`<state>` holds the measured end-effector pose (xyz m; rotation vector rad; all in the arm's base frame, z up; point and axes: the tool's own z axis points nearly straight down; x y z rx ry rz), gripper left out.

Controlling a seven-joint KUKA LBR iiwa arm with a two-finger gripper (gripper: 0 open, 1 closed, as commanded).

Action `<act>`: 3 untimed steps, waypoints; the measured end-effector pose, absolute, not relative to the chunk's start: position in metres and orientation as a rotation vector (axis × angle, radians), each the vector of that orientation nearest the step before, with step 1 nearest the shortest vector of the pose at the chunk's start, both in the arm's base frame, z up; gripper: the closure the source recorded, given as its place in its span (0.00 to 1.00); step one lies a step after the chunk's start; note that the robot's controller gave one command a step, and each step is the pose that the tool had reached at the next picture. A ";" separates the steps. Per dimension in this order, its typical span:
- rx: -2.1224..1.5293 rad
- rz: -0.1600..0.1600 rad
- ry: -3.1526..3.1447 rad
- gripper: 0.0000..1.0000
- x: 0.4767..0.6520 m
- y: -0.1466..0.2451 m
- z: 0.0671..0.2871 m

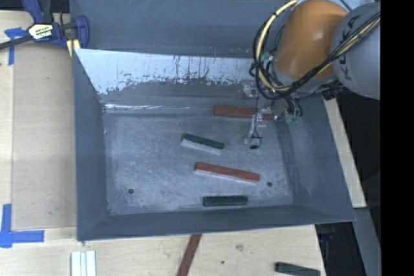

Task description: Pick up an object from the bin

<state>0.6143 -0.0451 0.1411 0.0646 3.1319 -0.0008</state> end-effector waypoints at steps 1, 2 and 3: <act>0.474 -0.001 3.103 1.00 0.601 -0.055 0.085; 0.472 -0.001 3.103 0.00 0.601 -0.055 0.085; 0.471 -0.001 3.104 0.00 0.601 -0.055 0.085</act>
Offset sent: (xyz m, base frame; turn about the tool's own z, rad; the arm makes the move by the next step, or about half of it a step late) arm 0.0000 0.0000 0.0000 0.0000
